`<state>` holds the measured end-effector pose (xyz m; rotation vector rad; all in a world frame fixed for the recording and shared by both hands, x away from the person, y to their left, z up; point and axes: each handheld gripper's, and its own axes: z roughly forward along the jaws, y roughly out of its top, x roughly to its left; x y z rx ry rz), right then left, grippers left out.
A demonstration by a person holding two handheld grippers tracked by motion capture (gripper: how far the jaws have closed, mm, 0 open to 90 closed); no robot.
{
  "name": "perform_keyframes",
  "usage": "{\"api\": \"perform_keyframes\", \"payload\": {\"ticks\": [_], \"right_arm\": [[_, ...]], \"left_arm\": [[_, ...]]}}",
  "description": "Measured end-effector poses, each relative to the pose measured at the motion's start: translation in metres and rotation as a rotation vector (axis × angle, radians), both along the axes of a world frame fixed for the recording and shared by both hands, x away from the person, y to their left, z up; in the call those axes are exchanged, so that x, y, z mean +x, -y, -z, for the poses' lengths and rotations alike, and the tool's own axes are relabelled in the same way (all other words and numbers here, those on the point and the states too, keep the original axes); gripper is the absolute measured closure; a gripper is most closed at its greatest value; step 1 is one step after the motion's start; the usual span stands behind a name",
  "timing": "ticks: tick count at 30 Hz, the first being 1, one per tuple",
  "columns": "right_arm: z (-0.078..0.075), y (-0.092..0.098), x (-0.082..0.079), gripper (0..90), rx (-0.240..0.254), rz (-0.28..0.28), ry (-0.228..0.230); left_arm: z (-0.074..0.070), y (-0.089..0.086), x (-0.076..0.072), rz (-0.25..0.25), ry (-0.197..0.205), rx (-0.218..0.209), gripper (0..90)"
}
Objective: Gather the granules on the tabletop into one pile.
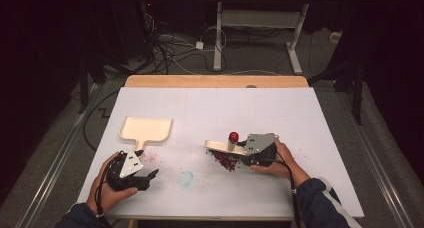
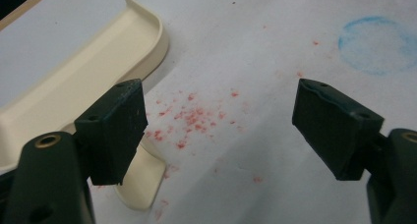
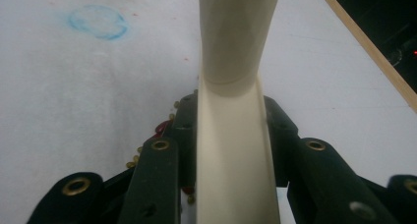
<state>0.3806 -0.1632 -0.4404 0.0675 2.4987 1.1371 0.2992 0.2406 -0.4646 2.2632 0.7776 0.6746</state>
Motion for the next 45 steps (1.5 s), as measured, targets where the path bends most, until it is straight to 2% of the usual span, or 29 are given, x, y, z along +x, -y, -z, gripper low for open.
{"api": "perform_keyframes", "payload": {"ticks": [3, 5, 7, 9, 10, 11, 14, 19, 23, 26, 29, 34, 37, 41, 44, 45], "right_arm": [[-0.002, 0.004, -0.001, 67.4, 0.013, 0.029, 0.008], [-0.006, 0.007, -0.001, 67.5, 0.035, 0.09, 0.013], [-0.008, 0.008, -0.001, 67.5, 0.042, 0.107, 0.004], [-0.013, 0.011, -0.002, 67.5, 0.05, 0.18, -0.003], [-0.019, 0.014, -0.005, 67.5, 0.067, 0.23, -0.022], [-0.019, 0.014, -0.005, 67.5, 0.067, 0.23, -0.022], [-0.026, 0.021, -0.01, 67.5, 0.096, 0.316, -0.063], [-0.038, 0.032, -0.023, 67.5, 0.053, 0.449, -0.069], [-0.038, 0.035, -0.028, 67.5, 0.044, 0.485, -0.096], [-0.034, 0.033, -0.034, 67.5, -0.012, 0.538, -0.086], [-0.026, 0.025, -0.038, 67.5, -0.029, 0.571, -0.114], [-0.019, 0.001, -0.043, 67.5, -0.014, 0.6, -0.123], [-0.014, -0.016, -0.045, 67.5, -0.024, 0.61, -0.105], [-0.013, -0.031, -0.047, 67.5, -0.002, 0.602, -0.09], [-0.015, -0.039, -0.046, 67.5, 0.037, 0.604, -0.107], [-0.016, -0.041, -0.045, 67.5, 0.042, 0.605, -0.1]], "left_arm": [[0.0, 0.0, 0.0, 0.001, 0.001, -0.003, 20.0], [0.0, 0.0, 0.0, 0.0, 0.005, -0.003, 20.0], [-0.001, -0.001, 0.0, 0.001, 0.009, -0.004, 20.0], [-0.002, -0.001, -0.001, -0.002, 0.013, -0.009, 20.0], [-0.002, -0.002, -0.001, -0.001, 0.016, -0.009, 20.0], [-0.002, -0.002, -0.001, -0.002, 0.018, -0.011, 20.0], [-0.003, -0.002, -0.002, -0.002, 0.023, -0.01, 20.0], [-0.004, -0.002, -0.002, 0.0, 0.027, -0.013, 20.0], [-0.004, -0.001, -0.002, 0.0, 0.026, -0.013, 20.0], [-0.004, -0.001, -0.002, 0.003, 0.027, -0.008, 20.0], [-0.004, 0.0, -0.002, 0.005, 0.028, -0.007, 20.4], [-0.003, 0.001, -0.002, 0.004, 0.023, -0.009, 20.6], [-0.003, 0.001, -0.001, 0.005, 0.022, -0.009, 20.7], [-0.003, 0.0, -0.001, 0.006, 0.02, -0.008, 20.7], [-0.003, 0.001, -0.001, 0.007, 0.02, -0.006, 20.8], [-0.003, 0.001, -0.001, 0.008, 0.02, -0.007, 20.8]]}}
